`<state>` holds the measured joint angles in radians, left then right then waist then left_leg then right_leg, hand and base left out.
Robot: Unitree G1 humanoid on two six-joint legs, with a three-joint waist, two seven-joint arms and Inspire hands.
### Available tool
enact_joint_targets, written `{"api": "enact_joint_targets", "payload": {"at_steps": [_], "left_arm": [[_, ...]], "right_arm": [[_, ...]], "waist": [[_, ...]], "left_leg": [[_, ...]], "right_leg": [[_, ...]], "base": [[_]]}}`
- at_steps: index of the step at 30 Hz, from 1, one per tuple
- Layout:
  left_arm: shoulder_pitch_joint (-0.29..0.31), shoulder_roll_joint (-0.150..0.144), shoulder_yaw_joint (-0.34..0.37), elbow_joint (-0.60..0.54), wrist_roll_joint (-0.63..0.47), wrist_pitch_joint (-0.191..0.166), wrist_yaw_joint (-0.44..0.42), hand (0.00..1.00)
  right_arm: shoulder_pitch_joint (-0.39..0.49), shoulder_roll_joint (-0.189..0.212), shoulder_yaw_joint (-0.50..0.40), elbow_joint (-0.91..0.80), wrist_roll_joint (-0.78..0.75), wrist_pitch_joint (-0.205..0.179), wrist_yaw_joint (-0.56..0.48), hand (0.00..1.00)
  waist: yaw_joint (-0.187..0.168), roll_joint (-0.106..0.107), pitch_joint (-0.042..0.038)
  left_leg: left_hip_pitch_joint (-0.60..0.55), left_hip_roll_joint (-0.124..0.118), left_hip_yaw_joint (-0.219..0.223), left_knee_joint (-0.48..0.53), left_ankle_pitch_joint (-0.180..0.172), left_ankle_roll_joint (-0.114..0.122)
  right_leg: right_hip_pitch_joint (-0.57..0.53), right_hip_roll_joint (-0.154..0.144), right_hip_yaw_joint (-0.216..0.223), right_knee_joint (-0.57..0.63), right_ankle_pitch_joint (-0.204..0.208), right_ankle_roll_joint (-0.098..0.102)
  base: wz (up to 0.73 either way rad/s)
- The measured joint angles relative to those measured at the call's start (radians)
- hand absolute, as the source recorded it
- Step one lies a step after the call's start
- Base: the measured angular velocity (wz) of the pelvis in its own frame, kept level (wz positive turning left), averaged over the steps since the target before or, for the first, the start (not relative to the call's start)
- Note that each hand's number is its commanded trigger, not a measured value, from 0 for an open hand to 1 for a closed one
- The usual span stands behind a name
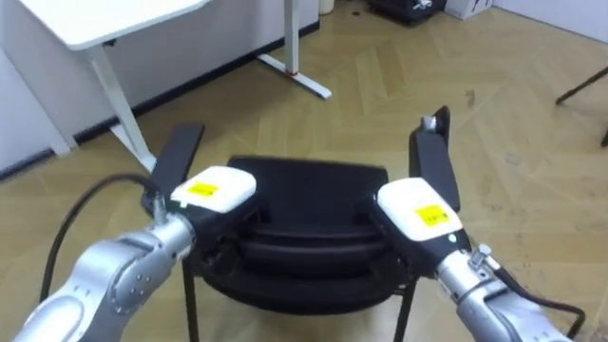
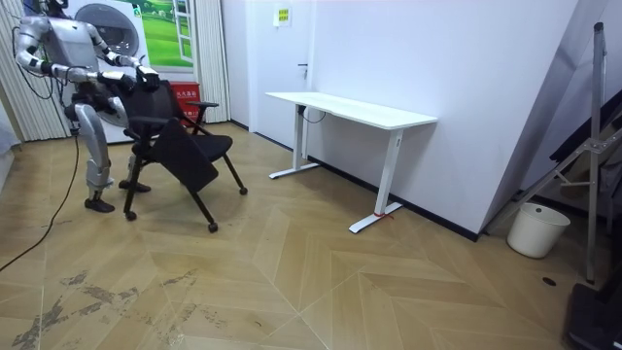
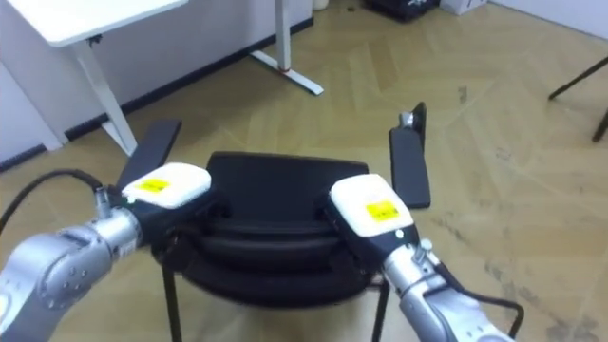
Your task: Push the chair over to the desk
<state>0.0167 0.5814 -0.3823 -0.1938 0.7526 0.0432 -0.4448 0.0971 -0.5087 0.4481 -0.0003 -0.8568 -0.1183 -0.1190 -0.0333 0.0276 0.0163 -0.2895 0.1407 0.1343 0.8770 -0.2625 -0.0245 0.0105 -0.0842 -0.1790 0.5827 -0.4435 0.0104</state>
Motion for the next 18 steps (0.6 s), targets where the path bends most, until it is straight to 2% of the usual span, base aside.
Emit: {"api": "enact_joint_targets", "payload": {"at_steps": [1, 2, 3, 4, 5, 6, 7, 8, 9, 10, 11, 12, 13, 14, 15, 16, 17, 18], "left_arm": [[0.003, -0.007, 0.0, 0.0, -0.001, 0.0, 0.0, 1.0], [0.005, -0.023, 0.0, -0.001, -0.004, -0.001, 0.003, 1.0], [0.011, -0.03, 0.001, -0.004, -0.006, -0.005, -0.003, 1.0], [0.016, -0.032, 0.008, -0.007, -0.006, -0.01, -0.011, 1.0], [0.034, -0.034, 0.023, -0.015, -0.008, -0.02, -0.025, 1.0], [0.06, -0.031, 0.036, -0.036, -0.008, -0.022, -0.026, 1.0], [0.066, -0.029, 0.039, -0.042, -0.01, -0.023, -0.025, 1.0], [0.066, -0.018, 0.039, -0.049, -0.018, -0.026, -0.025, 1.0], [0.066, -0.013, 0.039, -0.057, -0.016, -0.027, -0.025, 1.0], [0.065, -0.014, 0.043, -0.059, -0.016, -0.028, -0.023, 1.0], [0.061, -0.014, 0.048, -0.059, -0.016, -0.029, -0.016, 1.0], [0.054, -0.016, 0.045, -0.053, -0.018, -0.027, -0.009, 1.0], [0.053, -0.017, 0.044, -0.048, -0.023, -0.027, -0.005, 1.0], [0.053, -0.017, 0.041, -0.042, -0.033, -0.024, -0.001, 1.0], [0.055, -0.016, 0.036, -0.042, -0.035, -0.018, 0.0, 1.0], [0.053, -0.014, 0.034, -0.042, -0.035, -0.017, 0.0, 1.0], [0.052, -0.013, 0.031, -0.04, -0.037, -0.014, 0.001, 1.0], [0.048, -0.008, 0.03, -0.04, -0.041, -0.013, 0.005, 1.0]], "right_arm": [[0.001, -0.014, 0.0, -0.006, 0.001, -0.003, -0.001, 1.0], [0.001, -0.042, -0.002, -0.018, 0.004, -0.008, -0.003, 1.0], [0.001, -0.053, -0.006, -0.023, 0.005, -0.013, 0.0, 1.0], [0.0, -0.054, -0.007, -0.023, 0.002, -0.013, 0.002, 1.0], [0.001, -0.051, -0.006, -0.023, -0.007, -0.016, 0.006, 1.0], [0.006, -0.049, -0.006, -0.029, -0.016, -0.019, 0.005, 1.0], [0.013, -0.049, -0.006, -0.035, -0.017, -0.018, 0.001, 1.0], [0.027, -0.052, -0.007, -0.049, -0.014, -0.013, -0.004, 1.0], [0.036, -0.052, -0.008, -0.057, -0.01, -0.012, -0.009, 1.0], [0.037, -0.053, -0.011, -0.061, -0.009, -0.011, -0.009, 1.0], [0.024, -0.053, -0.015, -0.062, -0.009, -0.01, -0.008, 1.0], [0.009, -0.053, -0.016, -0.057, -0.009, -0.01, -0.006, 1.0], [0.005, -0.053, -0.016, -0.055, -0.009, -0.01, -0.002, 1.0], [0.004, -0.053, -0.015, -0.055, -0.009, -0.012, 0.004, 1.0], [0.004, -0.052, -0.015, -0.055, -0.011, -0.013, 0.01, 1.0], [0.003, -0.052, -0.015, -0.053, -0.011, -0.014, 0.011, 1.0], [0.0, -0.049, -0.016, -0.045, -0.013, -0.02, 0.009, 1.0], [-0.002, -0.047, -0.02, -0.044, -0.016, -0.024, 0.009, 1.0]], "waist": [[-0.007, -0.001, -0.0006], [-0.011, -0.005, -0.001], [0.007, 0.0, -0.0032], [0.019, 0.001, -0.0041], [0.04, 0.003, -0.0064], [0.04, 0.005, -0.0091], [0.036, 0.01, -0.0153], [0.024, -0.018, -0.0189], [0.009, -0.026, -0.0199], [0.008, -0.032, -0.0218], [0.008, -0.03, -0.021], [-0.003, -0.02, -0.0155], [-0.013, -0.018, -0.0148], [-0.036, -0.015, -0.0122], [-0.049, -0.003, -0.008], [-0.052, 0.002, -0.007], [-0.059, 0.014, -0.0053], [-0.06, 0.019, -0.0039]], "left_leg": [[-0.011, -0.023, 0.001, -0.044, -0.007, 0.007], [-0.033, -0.066, 0.003, -0.153, -0.004, 0.017], [-0.035, -0.092, 0.008, -0.278, 0.021, 0.021], [-0.029, -0.102, 0.002, -0.316, 0.056, 0.036], [-0.013, -0.116, 0.001, -0.341, 0.094, 0.043], [-0.005, -0.134, -0.006, -0.342, 0.098, 0.057], [-0.001, -0.148, -0.008, -0.343, 0.094, 0.065], [0.02, -0.185, -0.012, -0.352, 0.086, 0.079], [0.031, -0.213, -0.012, -0.352, 0.08, 0.099], [0.031, -0.224, -0.011, -0.344, 0.073, 0.111], [0.026, -0.239, -0.019, -0.32, 0.058, 0.134], [0.028, -0.259, -0.036, -0.301, 0.041, 0.149], [0.036, -0.266, -0.037, -0.3, 0.034, 0.155], [0.059, -0.281, -0.045, -0.299, 0.023, 0.168], [0.078, -0.29, -0.051, -0.299, 0.011, 0.178], [0.084, -0.289, -0.051, -0.297, 0.004, 0.182], [0.095, -0.288, -0.055, -0.29, -0.009, 0.189], [0.095, -0.287, -0.056, -0.28, -0.022, 0.2]], "right_leg": [[-0.002, -0.003, 0.011, 0.002, -0.003, -0.002], [-0.016, -0.007, 0.037, 0.004, -0.009, 0.0], [-0.026, -0.012, 0.066, 0.006, -0.011, 0.005], [-0.028, -0.022, 0.07, 0.006, -0.012, 0.005], [-0.022, -0.05, 0.067, 0.004, -0.019, 0.02], [-0.007, -0.081, 0.039, -0.004, -0.023, 0.041], [0.0, -0.094, 0.028, -0.009, -0.019, 0.055], [0.015, -0.12, 0.023, -0.009, -0.013, 0.068], [0.031, -0.139, 0.029, -0.003, -0.014, 0.091], [0.026, -0.147, 0.042, 0.013, -0.015, 0.095], [-0.007, -0.161, 0.053, 0.111, -0.007, 0.084], [-0.072, -0.176, 0.083, 0.263, 0.046, 0.067], [-0.104, -0.179, 0.109, 0.334, 0.088, 0.067], [-0.169, -0.176, 0.164, 0.454, 0.192, 0.064], [-0.23, -0.167, 0.205, 0.555, 0.322, 0.056], [-0.259, -0.158, 0.221, 0.589, 0.384, 0.051], [-0.297, -0.145, 0.237, 0.641, 0.463, 0.056], [-0.343, -0.126, 0.232, 0.679, 0.452, 0.051]], "base": [[0.23], [-0.15], [-0.5], [-1.04], [-0.92], [-0.68], [-0.13], [0.23], [0.22], [0.0], [-0.2], [-0.14], [0.17], [0.28], [0.22], [0.06], [-0.04], [0.0]]}}
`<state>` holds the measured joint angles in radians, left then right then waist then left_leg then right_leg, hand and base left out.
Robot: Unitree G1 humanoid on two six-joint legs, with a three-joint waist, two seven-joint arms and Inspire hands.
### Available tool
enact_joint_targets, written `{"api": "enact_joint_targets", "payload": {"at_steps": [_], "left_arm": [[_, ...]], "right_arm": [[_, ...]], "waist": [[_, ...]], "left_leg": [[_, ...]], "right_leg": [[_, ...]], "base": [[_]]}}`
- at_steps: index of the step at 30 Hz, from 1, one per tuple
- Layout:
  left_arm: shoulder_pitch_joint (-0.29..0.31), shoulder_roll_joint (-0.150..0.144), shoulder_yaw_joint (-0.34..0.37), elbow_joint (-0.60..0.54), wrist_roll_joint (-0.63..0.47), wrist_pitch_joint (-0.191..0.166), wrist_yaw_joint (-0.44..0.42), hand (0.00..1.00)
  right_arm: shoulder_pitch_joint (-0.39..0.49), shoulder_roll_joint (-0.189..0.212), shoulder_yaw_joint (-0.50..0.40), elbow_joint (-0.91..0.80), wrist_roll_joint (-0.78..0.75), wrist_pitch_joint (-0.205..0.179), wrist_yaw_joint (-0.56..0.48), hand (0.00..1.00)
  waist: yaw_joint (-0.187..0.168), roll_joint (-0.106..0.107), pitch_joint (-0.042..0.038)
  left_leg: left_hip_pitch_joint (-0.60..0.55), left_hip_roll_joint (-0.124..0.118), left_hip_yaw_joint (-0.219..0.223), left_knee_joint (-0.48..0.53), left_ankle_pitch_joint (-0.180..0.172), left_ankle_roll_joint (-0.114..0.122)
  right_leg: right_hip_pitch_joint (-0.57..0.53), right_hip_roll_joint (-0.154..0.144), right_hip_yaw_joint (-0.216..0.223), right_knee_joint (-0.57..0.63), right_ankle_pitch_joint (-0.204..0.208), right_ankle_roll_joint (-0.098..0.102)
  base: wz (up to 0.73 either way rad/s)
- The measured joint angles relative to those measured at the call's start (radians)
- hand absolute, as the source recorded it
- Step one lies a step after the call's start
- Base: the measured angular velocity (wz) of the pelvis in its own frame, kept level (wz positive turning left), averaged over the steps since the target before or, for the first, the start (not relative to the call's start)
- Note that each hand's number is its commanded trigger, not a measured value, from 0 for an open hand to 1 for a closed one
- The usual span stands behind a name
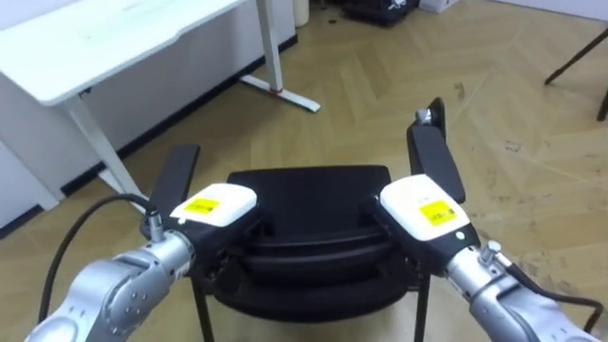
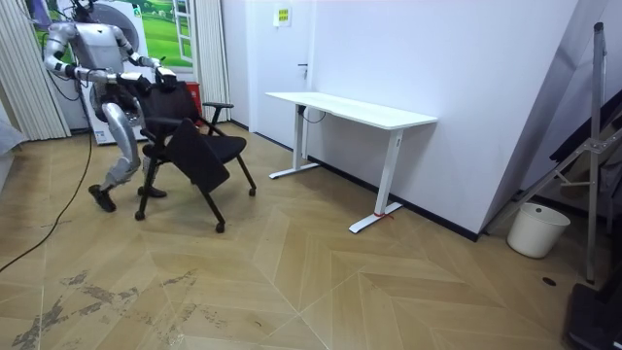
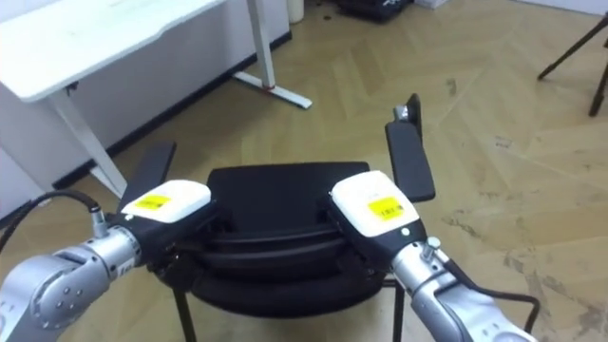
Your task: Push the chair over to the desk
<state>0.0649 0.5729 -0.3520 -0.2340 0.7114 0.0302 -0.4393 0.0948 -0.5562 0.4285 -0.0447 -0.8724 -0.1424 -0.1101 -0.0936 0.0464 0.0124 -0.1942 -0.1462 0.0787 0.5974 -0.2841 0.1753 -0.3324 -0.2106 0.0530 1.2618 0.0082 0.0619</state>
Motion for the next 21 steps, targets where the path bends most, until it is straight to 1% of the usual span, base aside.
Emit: {"api": "enact_joint_targets", "payload": {"at_steps": [1, 2, 3, 4, 5, 6, 7, 8, 9, 10, 11, 12, 13, 14, 15, 16, 17, 18, 19, 20, 21], "left_arm": [[-0.005, 0.001, 0.0, 0.001, -0.001, 0.0, 0.001, 1.0], [-0.017, 0.001, -0.002, 0.006, -0.003, 0.0, 0.006, 1.0], [-0.019, 0.001, -0.004, 0.009, -0.003, 0.0, 0.019, 1.0], [-0.019, 0.002, -0.003, 0.009, -0.003, 0.0, 0.022, 1.0], [-0.022, 0.005, -0.003, 0.009, -0.003, -0.003, 0.028, 1.0], [-0.027, 0.008, -0.003, 0.008, -0.004, -0.006, 0.033, 1.0], [-0.028, 0.009, -0.003, 0.008, -0.003, -0.006, 0.035, 1.0], [-0.03, 0.01, -0.002, 0.007, -0.003, -0.006, 0.036, 1.0], [-0.031, 0.01, -0.003, 0.007, -0.002, -0.006, 0.039, 1.0], [-0.031, 0.01, -0.003, 0.007, -0.001, -0.004, 0.039, 1.0], [-0.027, 0.008, -0.007, 0.007, 0.001, 0.001, 0.041, 1.0], [-0.021, 0.008, -0.007, 0.005, 0.004, 0.003, 0.045, 1.0], [-0.021, 0.008, -0.007, 0.005, 0.007, 0.004, 0.046, 1.0], [-0.02, 0.008, -0.009, 0.005, 0.013, 0.005, 0.05, 1.0], [-0.014, 0.009, -0.005, 0.005, 0.018, 0.003, 0.061, 1.0], [-0.014, 0.009, -0.005, 0.005, 0.028, 0.001, 0.064, 1.0], [-0.014, 0.007, -0.006, 0.005, 0.043, 0.002, 0.068, 1.0], [-0.014, 0.003, -0.003, 0.005, 0.058, 0.007, 0.077, 1.0], [-0.015, 0.005, -0.004, 0.005, 0.069, 0.008, 0.082, 1.0], [-0.015, 0.0, -0.006, 0.007, 0.083, 0.017, 0.085, 1.0], [-0.014, 0.0, -0.006, 0.011, 0.088, 0.023, 0.082, 1.0]], "right_arm": [[-0.002, 0.0, -0.002, 0.0, 0.0, -0.001, -0.001, 1.0], [-0.007, -0.001, -0.005, 0.0, 0.0, -0.003, -0.001, 1.0], [-0.014, 0.0, -0.006, 0.002, 0.001, -0.004, 0.001, 1.0], [-0.015, 0.0, -0.007, 0.001, 0.0, -0.004, 0.001, 1.0], [-0.017, 0.0, -0.01, 0.0, 0.0, -0.005, 0.0, 1.0], [-0.019, 0.0, -0.014, -0.003, 0.0, -0.008, -0.004, 1.0], [-0.019, 0.0, -0.014, -0.004, 0.0, -0.008, -0.005, 1.0], [-0.019, 0.0, -0.017, -0.008, -0.001, -0.007, -0.008, 1.0], [-0.021, -0.001, -0.017, -0.008, -0.002, -0.006, -0.009, 1.0], [-0.021, 0.0, -0.016, -0.008, -0.002, -0.003, -0.009, 1.0], [-0.021, -0.001, -0.011, -0.008, -0.001, 0.003, -0.008, 1.0], [-0.021, 0.0, -0.006, -0.008, -0.001, 0.006, -0.008, 1.0], [-0.021, 0.002, -0.005, -0.008, -0.001, 0.01, -0.008, 1.0], [-0.021, 0.009, 0.001, -0.008, 0.001, 0.018, -0.007, 1.0], [-0.021, 0.015, 0.002, -0.006, 0.001, 0.022, -0.002, 1.0], [-0.019, 0.018, 0.003, -0.006, 0.002, 0.023, -0.001, 1.0], [-0.019, 0.024, 0.006, -0.005, 0.004, 0.028, 0.003, 1.0], [-0.022, 0.044, 0.006, 0.0, 0.004, 0.032, 0.006, 1.0], [-0.022, 0.053, 0.004, 0.004, 0.004, 0.034, 0.007, 1.0], [-0.026, 0.056, 0.004, 0.012, 0.004, 0.034, 0.016, 1.0], [-0.026, 0.066, 0.005, 0.022, 0.004, 0.026, 0.02, 1.0]], "waist": [[0.001, 0.003, 0.0018], [0.005, 0.007, 0.0049], [0.009, 0.01, 0.0088], [0.012, 0.011, 0.0089], [0.013, 0.014, 0.0083], [0.018, 0.014, 0.0087], [0.019, 0.014, 0.0082], [0.019, 0.015, 0.0071], [0.022, 0.014, 0.0062], [0.025, 0.017, 0.0075], [0.019, 0.018, 0.0051], [0.018, 0.014, 0.0068], [0.019, 0.021, 0.0036], [0.022, 0.022, 0.0048], [0.036, 0.021, 0.0051], [0.041, 0.02, 0.0049], [0.045, 0.019, 0.0036], [0.046, 0.019, 0.0039], [0.044, 0.017, 0.0043], [0.045, 0.013, 0.0042], [0.072, 0.015, 0.0029]], "left_leg": [[0.0, 0.0, 0.0, 0.006, -0.007, 0.003], [0.005, 0.0, 0.0, 0.013, -0.02, 0.009], [0.013, 0.0, 0.0, 0.013, -0.032, 0.011], [0.015, 0.0, 0.0, 0.013, -0.036, 0.012], [0.014, 0.0, -0.001, 0.013, -0.048, 0.008], [0.014, 0.0, -0.002, 0.013, -0.057, 0.007], [0.016, 0.0, -0.003, 0.012, -0.061, 0.007], [0.021, 0.0, -0.008, 0.012, -0.066, 0.008], [0.034, 0.0, -0.015, 0.012, -0.075, 0.001], [0.043, 0.0, -0.019, 0.012, -0.083, 0.0], [0.061, 0.002, -0.04, 0.01, -0.098, -0.006], [0.08, 0.008, -0.053, 0.0, -0.106, -0.013], [0.09, 0.013, -0.059, -0.008, -0.109, -0.019], [0.113, 0.026, -0.068, -0.027, -0.113, -0.026], [0.134, 0.043, -0.068, -0.041, -0.122, -0.036], [0.144, 0.051, -0.069, -0.044, -0.128, -0.042], [0.158, 0.07, -0.071, -0.036, -0.144, -0.057], [0.148, 0.101, -0.038, 0.04, -0.154, -0.085], [0.121, 0.121, -0.016, 0.115, -0.147, -0.105], [0.059, 0.167, 0.028, 0.284, -0.103, -0.178], [0.009, 0.206, 0.056, 0.432, -0.02, -0.226]], "right_leg": [[-0.021, 0.011, -0.002, 0.013, -0.021, -0.004], [-0.056, 0.038, -0.011, 0.009, -0.073, -0.008], [-0.084, 0.066, -0.029, -0.029, -0.124, -0.007], [-0.097, 0.079, -0.038, -0.064, -0.146, -0.007], [-0.113, 0.1, -0.064, -0.158, -0.182, -0.01], [-0.124, 0.119, -0.088, -0.275, -0.204, -0.015], [-0.124, 0.132, -0.09, -0.339, -0.208, -0.021], [-0.114, 0.155, -0.087, -0.47, -0.206, -0.027], [-0.097, 0.171, -0.087, -0.583, -0.194, -0.037], [-0.089, 0.179, -0.087, -0.626, -0.182, -0.049], [-0.061, 0.185, -0.096, -0.654, -0.15, -0.073], [-0.031, 0.188, -0.114, -0.672, -0.138, -0.092], [-0.02, 0.196, -0.117, -0.681, -0.139, -0.098], [0.003, 0.206, -0.131, -0.698, -0.146, -0.109], [0.022, 0.215, -0.149, -0.708, -0.156, -0.124], [0.031, 0.217, -0.166, -0.709, -0.163, -0.134], [0.052, 0.221, -0.194, -0.71, -0.185, -0.145], [0.075, 0.232, -0.212, -0.708, -0.207, -0.156], [0.082, 0.238, -0.22, -0.702, -0.218, -0.161], [0.094, 0.25, -0.226, -0.683, -0.242, -0.164], [0.116, 0.255, -0.234, -0.661, -0.268, -0.175]], "base": [[0.0], [0.0], [0.0], [0.0], [0.0], [0.04], [0.09], [0.15], [0.15], [0.2], [0.22], [0.23], [0.14], [0.06], [0.0], [0.04], [0.24], [0.37], [0.33], [-0.04], [-0.23]]}}
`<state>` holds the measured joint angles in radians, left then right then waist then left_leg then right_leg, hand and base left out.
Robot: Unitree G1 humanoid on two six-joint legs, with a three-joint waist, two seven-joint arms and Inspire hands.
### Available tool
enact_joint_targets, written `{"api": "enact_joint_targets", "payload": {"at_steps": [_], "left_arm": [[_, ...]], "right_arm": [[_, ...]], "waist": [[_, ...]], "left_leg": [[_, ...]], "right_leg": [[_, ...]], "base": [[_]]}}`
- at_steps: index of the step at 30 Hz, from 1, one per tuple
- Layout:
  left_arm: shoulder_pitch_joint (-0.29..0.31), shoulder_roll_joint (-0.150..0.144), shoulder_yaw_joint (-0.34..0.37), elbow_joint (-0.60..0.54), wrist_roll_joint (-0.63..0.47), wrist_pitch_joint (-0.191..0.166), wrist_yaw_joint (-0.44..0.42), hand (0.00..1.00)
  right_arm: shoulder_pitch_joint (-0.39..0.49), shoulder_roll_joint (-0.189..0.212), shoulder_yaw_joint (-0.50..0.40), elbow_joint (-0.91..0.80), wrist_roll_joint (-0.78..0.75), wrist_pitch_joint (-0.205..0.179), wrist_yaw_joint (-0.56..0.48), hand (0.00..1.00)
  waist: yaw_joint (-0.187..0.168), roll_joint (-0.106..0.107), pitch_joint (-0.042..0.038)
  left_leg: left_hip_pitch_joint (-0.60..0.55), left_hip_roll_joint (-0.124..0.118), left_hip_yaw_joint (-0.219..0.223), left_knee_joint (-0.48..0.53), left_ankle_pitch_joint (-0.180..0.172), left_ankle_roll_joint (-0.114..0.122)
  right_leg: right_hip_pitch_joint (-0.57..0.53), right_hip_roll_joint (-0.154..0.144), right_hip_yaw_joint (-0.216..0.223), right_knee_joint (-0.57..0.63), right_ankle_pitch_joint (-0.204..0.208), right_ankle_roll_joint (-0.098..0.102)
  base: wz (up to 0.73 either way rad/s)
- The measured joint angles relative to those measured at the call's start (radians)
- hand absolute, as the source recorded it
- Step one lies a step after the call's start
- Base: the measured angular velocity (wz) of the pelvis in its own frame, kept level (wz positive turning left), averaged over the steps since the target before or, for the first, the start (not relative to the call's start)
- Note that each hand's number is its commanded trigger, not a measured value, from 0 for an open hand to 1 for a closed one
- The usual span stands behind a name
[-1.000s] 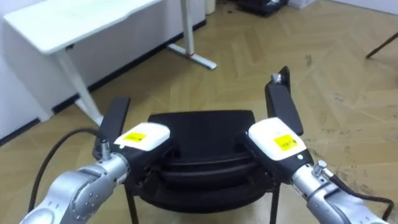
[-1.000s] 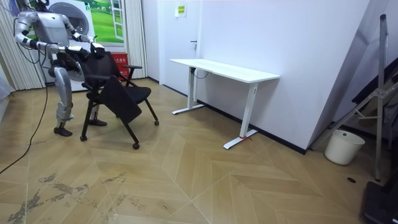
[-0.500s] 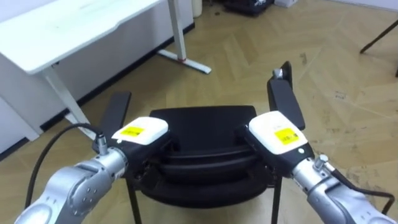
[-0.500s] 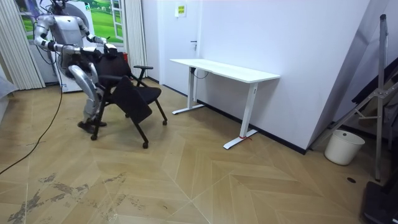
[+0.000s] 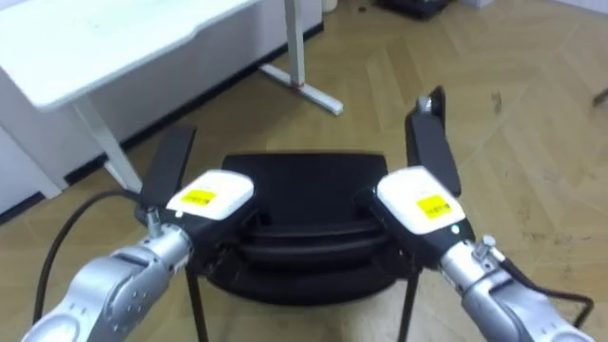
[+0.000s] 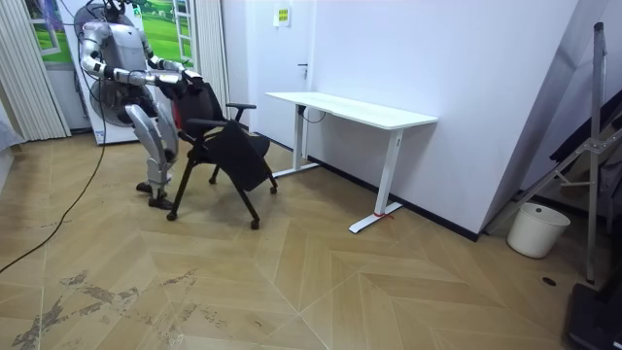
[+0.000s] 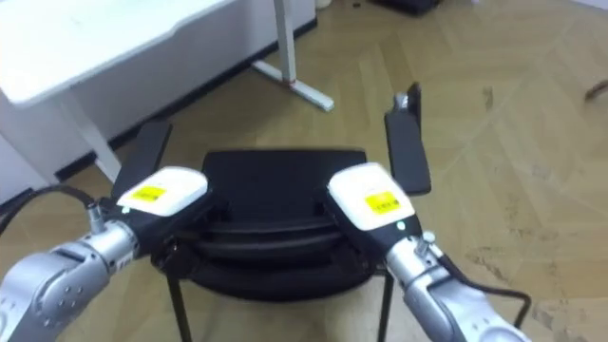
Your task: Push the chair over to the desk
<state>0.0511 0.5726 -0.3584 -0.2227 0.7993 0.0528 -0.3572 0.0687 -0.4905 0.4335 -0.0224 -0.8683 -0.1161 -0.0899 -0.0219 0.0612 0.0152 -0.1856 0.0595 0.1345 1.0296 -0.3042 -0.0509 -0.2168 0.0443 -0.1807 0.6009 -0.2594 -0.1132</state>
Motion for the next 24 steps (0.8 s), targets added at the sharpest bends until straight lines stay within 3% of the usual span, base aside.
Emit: {"api": "enact_joint_targets", "payload": {"at_steps": [1, 3, 5, 6, 7, 8, 9, 10, 12, 13, 14, 15, 16, 17, 21, 24], "left_arm": [[0.002, -0.001, 0.0, 0.003, 0.0, 0.003, -0.002, 1.0], [0.018, -0.008, -0.001, 0.018, 0.0, 0.011, 0.002, 1.0], [0.023, -0.009, -0.003, 0.018, -0.005, 0.007, 0.008, 1.0], [0.031, -0.009, -0.003, 0.014, -0.006, 0.007, 0.018, 1.0], [0.032, -0.011, -0.002, 0.014, -0.01, 0.007, 0.019, 1.0], [0.029, -0.014, 0.003, 0.011, -0.01, 0.007, 0.019, 1.0], [0.019, -0.013, 0.008, 0.008, -0.01, 0.007, 0.023, 1.0], [0.018, -0.013, 0.011, 0.007, -0.009, 0.006, 0.025, 1.0], [0.017, -0.013, 0.017, -0.001, -0.005, 0.005, 0.032, 1.0], [0.016, -0.013, 0.017, -0.001, -0.005, 0.005, 0.032, 1.0], [0.014, -0.013, 0.017, -0.002, -0.004, 0.006, 0.032, 1.0], [0.013, -0.016, 0.017, -0.001, -0.004, 0.008, 0.032, 1.0], [0.009, -0.015, 0.016, 0.0, -0.004, 0.009, 0.033, 1.0], [0.005, -0.018, 0.014, 0.002, -0.003, 0.016, 0.034, 1.0], [0.007, -0.022, 0.004, 0.01, 0.002, 0.022, 0.052, 1.0], [0.007, -0.03, 0.004, 0.016, 0.001, 0.018, 0.072, 1.0]], "right_arm": [[0.0, 0.007, 0.003, 0.006, -0.002, -0.002, 0.0, 1.0], [0.0, 0.021, 0.014, 0.031, -0.006, -0.008, -0.001, 1.0], [0.0, 0.014, 0.014, 0.034, -0.006, -0.026, -0.011, 1.0], [-0.002, 0.012, 0.014, 0.033, -0.006, -0.025, -0.013, 1.0], [-0.003, 0.012, 0.014, 0.033, -0.006, -0.024, -0.013, 1.0], [-0.01, 0.012, 0.013, 0.033, -0.006, -0.02, -0.014, 1.0], [-0.024, 0.013, 0.015, 0.033, -0.006, -0.013, -0.018, 1.0], [-0.032, 0.015, 0.015, 0.034, -0.006, -0.009, -0.016, 1.0], [-0.045, 0.011, 0.016, 0.033, -0.005, -0.003, -0.021, 1.0], [-0.046, 0.01, 0.016, 0.033, -0.005, -0.003, -0.023, 1.0], [-0.047, 0.009, 0.016, 0.032, -0.006, -0.003, -0.026, 1.0], [-0.046, 0.008, 0.016, 0.028, -0.009, 0.0, -0.026, 1.0], [-0.045, 0.007, 0.016, 0.021, -0.011, 0.003, -0.025, 1.0], [-0.044, 0.008, 0.016, 0.011, -0.023, 0.009, -0.021, 1.0], [-0.03, 0.006, 0.014, -0.025, -0.061, 0.032, -0.018, 1.0], [-0.031, -0.001, 0.01, -0.038, -0.066, 0.033, -0.016, 1.0]], "waist": [[0.007, 0.0, 0.0005], [0.013, -0.025, 0.0037], [0.028, -0.028, 0.0009], [0.038, -0.032, -0.0011], [0.042, -0.034, -0.0004], [0.04, -0.034, -0.0029], [0.039, -0.038, 0.0027], [0.038, -0.037, 0.0034], [0.025, -0.032, 0.0036], [0.024, -0.029, 0.0014], [0.011, -0.022, -0.0014], [-0.006, -0.021, -0.0054], [-0.017, -0.024, -0.0055], [-0.029, -0.029, -0.0036], [-0.046, -0.02, -0.0049], [-0.043, -0.013, -0.0052]], "left_leg": [[-0.018, 0.013, 0.006, 0.056, 0.048, 0.002], [-0.073, 0.021, 0.013, 0.174, 0.287, 0.018], [-0.097, 0.037, 0.038, 0.201, 0.408, 0.029], [-0.1, 0.049, 0.056, 0.203, 0.441, 0.043], [-0.1, 0.052, 0.057, 0.202, 0.441, 0.045], [-0.111, 0.055, 0.05, 0.196, 0.367, 0.06], [-0.136, 0.077, 0.044, 0.168, 0.251, 0.045], [-0.149, 0.09, 0.038, 0.137, 0.214, 0.038], [-0.171, 0.119, 0.003, -0.09, 0.115, 0.007], [-0.164, 0.121, 0.003, -0.155, 0.098, 0.002], [-0.14, 0.116, 0.001, -0.301, 0.08, 0.0], [-0.097, 0.086, 0.002, -0.401, 0.065, 0.005], [-0.074, 0.071, 0.003, -0.444, 0.062, 0.017], [-0.053, 0.045, 0.014, -0.492, 0.075, 0.038], [-0.001, -0.022, 0.031, -0.572, 0.087, 0.066], [0.009, -0.041, 0.048, -0.585, 0.074, 0.084]], "right_leg": [[0.016, 0.001, -0.001, 0.004, -0.012, -0.004], [0.076, -0.016, 0.004, 0.004, -0.053, -0.004], [0.1, -0.022, 0.015, -0.001, -0.068, -0.004], [0.107, -0.022, 0.026, -0.005, -0.072, -0.005], [0.112, -0.021, 0.027, -0.012, -0.073, -0.006], [0.113, -0.021, 0.033, -0.017, -0.076, -0.008], [0.112, -0.022, 0.033, -0.021, -0.079, -0.008], [0.112, -0.022, 0.031, -0.028, -0.079, -0.008], [0.114, -0.028, 0.029, -0.047, -0.084, 0.004], [0.116, -0.028, 0.03, -0.053, -0.085, 0.009], [0.127, -0.033, 0.026, -0.069, -0.088, 0.021], [0.138, -0.05, 0.019, -0.082, -0.092, 0.042], [0.141, -0.062, 0.015, -0.088, -0.095, 0.052], [0.146, -0.085, 0.015, -0.104, -0.09, 0.071], [0.175, -0.124, 0.024, -0.149, -0.078, 0.109], [0.17, -0.151, 0.028, -0.126, -0.084, 0.127]], "base": [[-0.23], [0.03], [-0.03], [-0.05], [0.0], [0.0], [0.0], [0.0], [0.04], [0.09], [0.28], [0.39], [0.41], [0.14], [0.01], [-0.08]]}}
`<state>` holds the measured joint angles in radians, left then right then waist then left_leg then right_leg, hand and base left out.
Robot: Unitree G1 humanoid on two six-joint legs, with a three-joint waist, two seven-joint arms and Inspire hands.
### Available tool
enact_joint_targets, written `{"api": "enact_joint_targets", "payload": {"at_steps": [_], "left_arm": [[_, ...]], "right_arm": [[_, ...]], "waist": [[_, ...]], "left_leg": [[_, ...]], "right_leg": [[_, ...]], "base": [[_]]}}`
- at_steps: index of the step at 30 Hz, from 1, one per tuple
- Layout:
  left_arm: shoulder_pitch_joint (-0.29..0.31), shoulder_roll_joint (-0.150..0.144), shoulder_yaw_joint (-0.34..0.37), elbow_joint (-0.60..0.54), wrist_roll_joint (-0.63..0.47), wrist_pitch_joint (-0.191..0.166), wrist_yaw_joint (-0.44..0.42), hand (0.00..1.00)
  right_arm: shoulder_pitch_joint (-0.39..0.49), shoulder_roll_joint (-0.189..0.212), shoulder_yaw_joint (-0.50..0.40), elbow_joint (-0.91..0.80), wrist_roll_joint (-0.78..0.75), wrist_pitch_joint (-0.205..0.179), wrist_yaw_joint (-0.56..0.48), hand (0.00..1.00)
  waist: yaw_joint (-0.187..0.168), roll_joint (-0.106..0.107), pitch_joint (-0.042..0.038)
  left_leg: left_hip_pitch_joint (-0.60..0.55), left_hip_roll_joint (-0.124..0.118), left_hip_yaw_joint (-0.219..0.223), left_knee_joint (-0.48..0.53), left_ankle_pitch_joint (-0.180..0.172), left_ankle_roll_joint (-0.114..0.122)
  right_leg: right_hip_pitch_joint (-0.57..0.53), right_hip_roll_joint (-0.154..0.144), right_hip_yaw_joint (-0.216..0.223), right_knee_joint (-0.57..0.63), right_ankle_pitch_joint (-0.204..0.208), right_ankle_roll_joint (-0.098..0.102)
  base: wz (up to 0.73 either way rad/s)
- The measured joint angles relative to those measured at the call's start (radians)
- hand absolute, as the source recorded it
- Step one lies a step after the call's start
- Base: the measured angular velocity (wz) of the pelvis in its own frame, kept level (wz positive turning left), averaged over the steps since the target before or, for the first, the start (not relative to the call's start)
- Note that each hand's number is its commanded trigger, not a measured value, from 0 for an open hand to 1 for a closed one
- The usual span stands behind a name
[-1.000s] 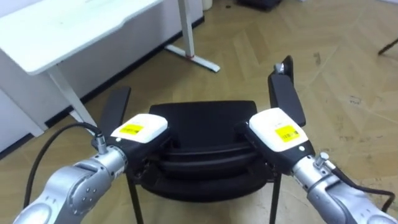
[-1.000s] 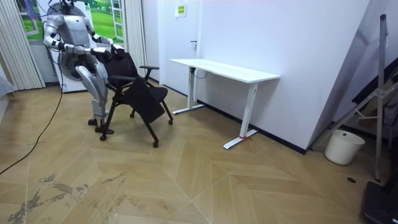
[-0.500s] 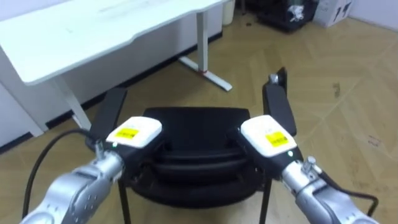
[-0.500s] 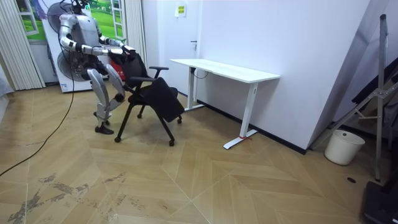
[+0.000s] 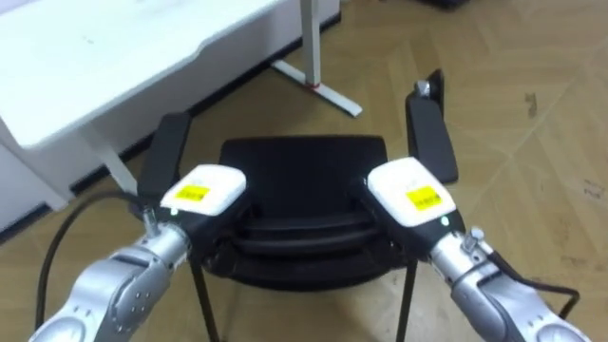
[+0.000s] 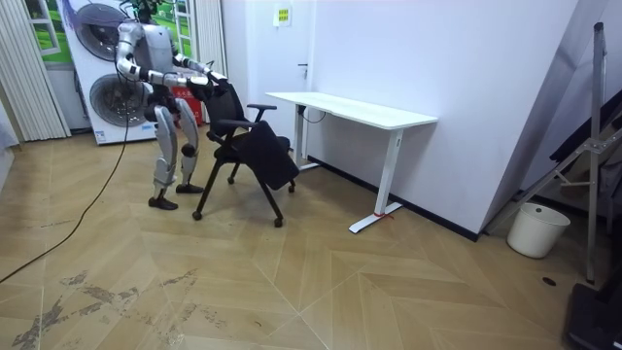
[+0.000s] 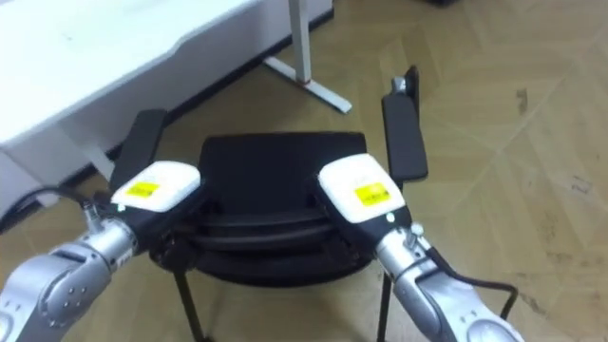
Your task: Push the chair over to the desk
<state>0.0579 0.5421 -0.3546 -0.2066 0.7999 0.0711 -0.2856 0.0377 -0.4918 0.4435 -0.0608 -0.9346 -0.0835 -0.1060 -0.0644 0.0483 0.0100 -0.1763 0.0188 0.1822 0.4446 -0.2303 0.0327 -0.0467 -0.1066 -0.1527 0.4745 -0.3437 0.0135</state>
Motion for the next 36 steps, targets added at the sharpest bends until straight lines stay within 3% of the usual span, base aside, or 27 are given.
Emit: {"api": "enact_joint_targets", "payload": {"at_steps": [4, 7, 8, 10, 12, 14, 18, 19, 20, 21, 23, 25, 26, 27, 29, 31, 33, 34, 36], "left_arm": [[-0.003, -0.012, -0.005, 0.003, -0.001, 0.0, 0.001, 1.0], [-0.006, -0.016, -0.005, 0.015, -0.012, -0.005, 0.001, 1.0], [-0.006, -0.017, -0.006, 0.015, -0.012, -0.005, -0.002, 1.0], [-0.006, -0.018, -0.008, 0.016, -0.021, -0.005, -0.004, 1.0], [-0.013, -0.018, -0.014, 0.016, -0.025, -0.003, -0.005, 1.0], [-0.017, -0.019, -0.014, 0.016, -0.026, -0.003, -0.005, 1.0], [-0.031, -0.019, -0.016, 0.024, -0.025, -0.004, -0.004, 1.0], [-0.032, -0.019, -0.016, 0.023, -0.025, -0.005, -0.004, 1.0], [-0.033, -0.013, -0.015, 0.021, -0.025, -0.006, -0.003, 1.0], [-0.033, -0.011, -0.011, 0.022, -0.025, -0.007, -0.003, 1.0], [-0.033, -0.008, -0.01, 0.023, -0.025, -0.007, -0.004, 1.0], [-0.034, -0.004, -0.009, 0.023, -0.025, -0.008, -0.008, 1.0], [-0.036, -0.003, -0.009, 0.023, -0.025, -0.007, -0.008, 1.0], [-0.035, -0.003, -0.009, 0.024, -0.025, -0.006, -0.008, 1.0], [-0.034, 0.001, -0.014, 0.025, -0.022, -0.004, -0.008, 1.0], [-0.033, 0.005, -0.011, 0.02, -0.02, -0.007, -0.008, 1.0], [-0.021, 0.007, -0.007, 0.013, -0.02, -0.009, -0.008, 1.0], [-0.018, 0.008, -0.006, 0.011, -0.02, -0.009, -0.008, 1.0], [-0.011, 0.011, -0.006, 0.009, -0.021, -0.01, -0.007, 1.0]], "right_arm": [[-0.004, -0.022, -0.005, -0.003, 0.005, -0.002, -0.002, 1.0], [-0.002, -0.026, -0.006, -0.008, 0.005, -0.002, 0.002, 1.0], [0.0, -0.029, -0.006, -0.014, 0.004, -0.001, 0.008, 1.0], [0.002, -0.039, -0.007, -0.025, 0.007, 0.0, 0.014, 1.0], [0.002, -0.047, -0.006, -0.028, 0.018, 0.008, 0.015, 1.0], [0.002, -0.047, -0.006, -0.027, 0.026, 0.01, 0.016, 1.0], [0.002, -0.045, -0.009, -0.027, 0.028, 0.015, 0.016, 1.0], [0.001, -0.044, -0.01, -0.027, 0.028, 0.016, 0.016, 1.0], [0.0, -0.038, -0.01, -0.027, 0.027, 0.017, 0.017, 1.0], [0.001, -0.029, -0.01, -0.027, 0.024, 0.019, 0.021, 1.0], [0.002, -0.026, -0.008, -0.028, 0.026, 0.018, 0.03, 1.0], [0.002, -0.024, -0.007, -0.028, 0.026, 0.018, 0.033, 1.0], [0.001, -0.023, -0.007, -0.029, 0.026, 0.018, 0.033, 1.0], [0.001, -0.024, -0.004, -0.03, 0.028, 0.019, 0.033, 1.0], [0.005, -0.025, 0.005, -0.03, 0.031, 0.02, 0.032, 1.0], [0.008, -0.023, 0.005, -0.03, 0.031, 0.02, 0.029, 1.0], [0.009, -0.022, 0.004, -0.031, 0.03, 0.019, 0.036, 1.0], [0.009, -0.022, 0.004, -0.031, 0.03, 0.018, 0.037, 1.0], [0.01, -0.018, 0.006, -0.03, 0.032, 0.014, 0.047, 1.0]], "waist": [[-0.007, 0.002, -0.0006], [-0.016, 0.0, -0.001], [-0.023, -0.001, -0.0002], [-0.032, -0.001, -0.0002], [-0.045, 0.003, 0.0004], [-0.049, 0.008, 0.0022], [-0.039, 0.029, 0.0071], [-0.036, 0.031, 0.0068], [-0.03, 0.034, 0.0062], [-0.024, 0.035, 0.0069], [-0.02, 0.034, 0.0091], [-0.02, 0.033, 0.0093], [-0.02, 0.031, 0.0092], [-0.015, 0.031, 0.0098], [-0.021, 0.03, 0.0094], [-0.012, 0.035, 0.0076], [-0.005, 0.049, -0.0014], [-0.004, 0.05, -0.0017], [0.002, 0.05, -0.002]], "left_leg": [[0.017, -0.035, 0.009, -0.001, -0.019, 0.022], [0.037, -0.061, 0.018, 0.009, -0.043, 0.044], [0.044, -0.075, 0.024, 0.019, -0.054, 0.053], [0.049, -0.093, 0.028, 0.051, -0.081, 0.069], [0.05, -0.1, 0.024, 0.095, -0.114, 0.086], [0.055, -0.099, 0.024, 0.115, -0.129, 0.098], [0.063, -0.096, 0.02, 0.118, -0.147, 0.118], [0.063, -0.095, 0.019, 0.119, -0.151, 0.12], [0.064, -0.094, 0.021, 0.117, -0.156, 0.122], [0.067, -0.089, 0.02, 0.115, -0.159, 0.125], [0.082, -0.082, 0.019, 0.107, -0.163, 0.125], [0.091, -0.084, 0.008, 0.101, -0.167, 0.121], [0.096, -0.086, 0.0, 0.101, -0.172, 0.119], [0.106, -0.086, -0.01, 0.101, -0.181, 0.112], [0.122, -0.084, -0.045, 0.101, -0.193, 0.098], [0.127, -0.067, -0.058, 0.091, -0.198, 0.086], [0.143, -0.046, -0.074, 0.068, -0.202, 0.073], [0.152, -0.041, -0.076, 0.062, -0.204, 0.07], [0.192, -0.026, -0.076, 0.038, -0.211, 0.056]], "right_leg": [[-0.029, -0.044, 0.013, 0.09, -0.015, 0.027], [-0.077, -0.088, 0.03, 0.231, -0.019, 0.037], [-0.098, -0.107, 0.048, 0.303, -0.013, 0.049], [-0.14, -0.129, 0.075, 0.413, 0.011, 0.066], [-0.199, -0.136, 0.115, 0.544, 0.089, 0.058], [-0.235, -0.135, 0.126, 0.608, 0.16, 0.048], [-0.287, -0.114, 0.157, 0.656, 0.267, 0.048], [-0.295, -0.107, 0.166, 0.66, 0.266, 0.049], [-0.319, -0.083, 0.179, 0.653, 0.225, 0.059], [-0.347, -0.047, 0.174, 0.632, 0.168, 0.055], [-0.378, -0.001, 0.147, 0.525, 0.115, 0.047], [-0.387, 0.04, 0.117, 0.327, 0.111, 0.035], [-0.374, 0.064, 0.109, 0.192, 0.134, 0.013], [-0.358, 0.093, 0.122, 0.108, 0.185, -0.009], [-0.319, 0.11, 0.12, 0.072, 0.241, -0.042], [-0.303, 0.125, 0.102, 0.048, 0.241, -0.055], [-0.28, 0.14, 0.077, 0.019, 0.246, -0.073], [-0.273, 0.145, 0.075, 0.016, 0.243, -0.077], [-0.247, 0.151, 0.055, 0.028, 0.21, -0.094]], "base": [[-0.03], [0.0], [0.0], [0.07], [0.12], [0.04], [-0.05], [-0.13], [-0.1], [-0.05], [0.12], [0.18], [0.24], [0.28], [0.35], [0.21], [0.1], [0.07], [0.06]]}}
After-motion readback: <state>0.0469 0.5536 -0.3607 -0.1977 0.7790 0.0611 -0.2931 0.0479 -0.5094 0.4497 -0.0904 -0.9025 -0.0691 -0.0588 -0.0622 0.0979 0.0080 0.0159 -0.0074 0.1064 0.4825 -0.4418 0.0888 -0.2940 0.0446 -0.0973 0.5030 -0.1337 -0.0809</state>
